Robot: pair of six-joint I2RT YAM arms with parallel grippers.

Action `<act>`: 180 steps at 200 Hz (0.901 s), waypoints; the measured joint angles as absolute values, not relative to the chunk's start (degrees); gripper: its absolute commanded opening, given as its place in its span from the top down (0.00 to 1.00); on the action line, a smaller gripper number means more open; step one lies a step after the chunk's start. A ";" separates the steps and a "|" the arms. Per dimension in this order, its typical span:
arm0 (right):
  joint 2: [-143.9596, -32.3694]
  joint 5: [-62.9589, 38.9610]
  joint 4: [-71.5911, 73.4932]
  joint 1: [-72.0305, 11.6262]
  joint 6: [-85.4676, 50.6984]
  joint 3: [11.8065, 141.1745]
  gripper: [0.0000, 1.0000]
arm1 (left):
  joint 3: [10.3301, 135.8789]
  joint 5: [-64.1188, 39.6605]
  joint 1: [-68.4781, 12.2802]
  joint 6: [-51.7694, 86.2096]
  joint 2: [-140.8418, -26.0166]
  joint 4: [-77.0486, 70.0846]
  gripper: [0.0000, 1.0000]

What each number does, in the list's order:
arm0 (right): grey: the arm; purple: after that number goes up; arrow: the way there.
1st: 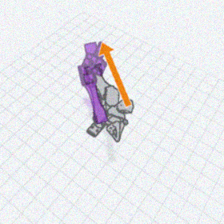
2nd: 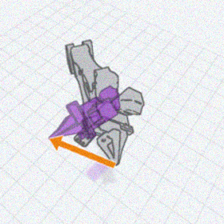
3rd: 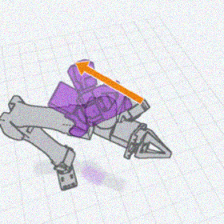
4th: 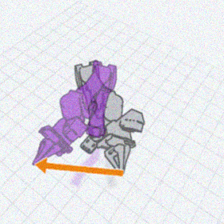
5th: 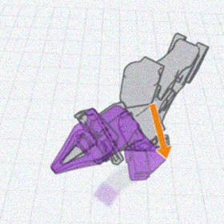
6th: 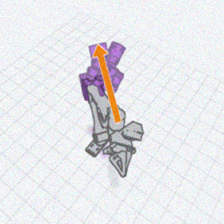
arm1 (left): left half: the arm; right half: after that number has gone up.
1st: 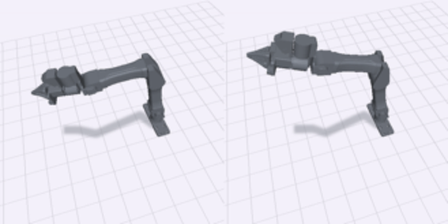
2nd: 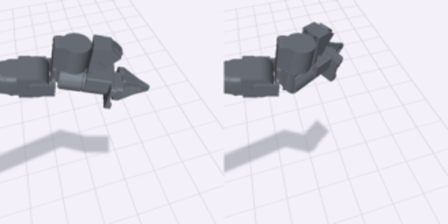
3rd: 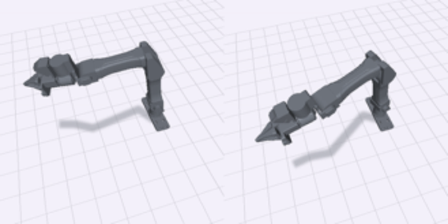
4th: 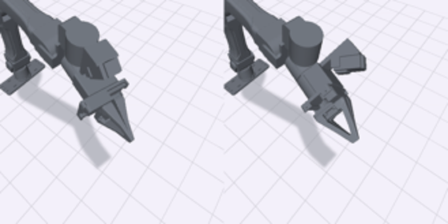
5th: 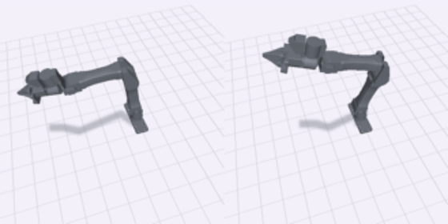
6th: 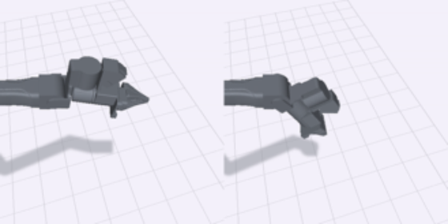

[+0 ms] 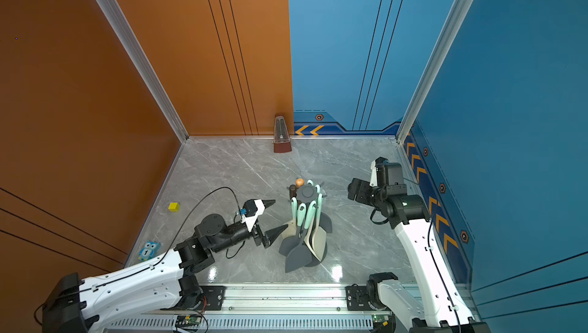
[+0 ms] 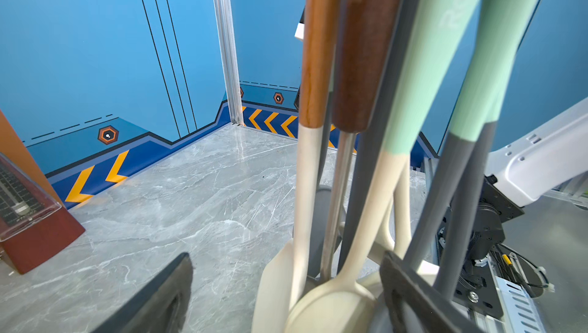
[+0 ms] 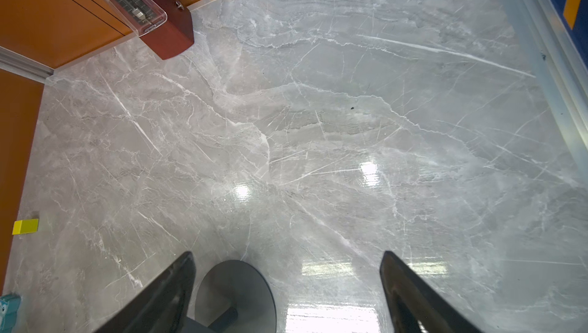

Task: Take the spatula off the kitchen utensil rack
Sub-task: Move the rack to the center of the board.

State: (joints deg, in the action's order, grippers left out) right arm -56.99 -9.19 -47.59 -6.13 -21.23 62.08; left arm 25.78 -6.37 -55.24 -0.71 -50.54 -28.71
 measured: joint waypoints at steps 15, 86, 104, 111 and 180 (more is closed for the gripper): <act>-56.49 -9.76 -47.59 -6.79 -21.04 62.08 0.10 | 26.79 -5.87 -56.71 -1.85 -51.42 -28.40 0.09; -49.80 -13.58 -47.46 -10.35 -19.35 61.23 0.18 | 30.72 -3.20 -59.37 -6.28 -57.49 -27.81 0.18; -47.86 -14.70 -47.24 -11.84 -18.39 60.38 0.19 | 30.89 -2.94 -59.37 -6.94 -58.24 -27.62 0.22; -46.92 -15.25 -46.92 -12.49 -18.00 59.96 0.20 | 30.89 -2.96 -59.37 -7.18 -58.48 -27.57 0.23; -39.75 -21.26 -42.74 -16.49 -15.00 55.92 0.29 | 33.87 -3.07 -59.44 -7.73 -60.47 -27.42 0.33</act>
State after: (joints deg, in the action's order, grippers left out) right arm -39.75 -21.26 -42.74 -16.49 -15.00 55.92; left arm 33.87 -3.07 -59.44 -7.73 -60.47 -27.42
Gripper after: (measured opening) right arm 0.699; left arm 0.680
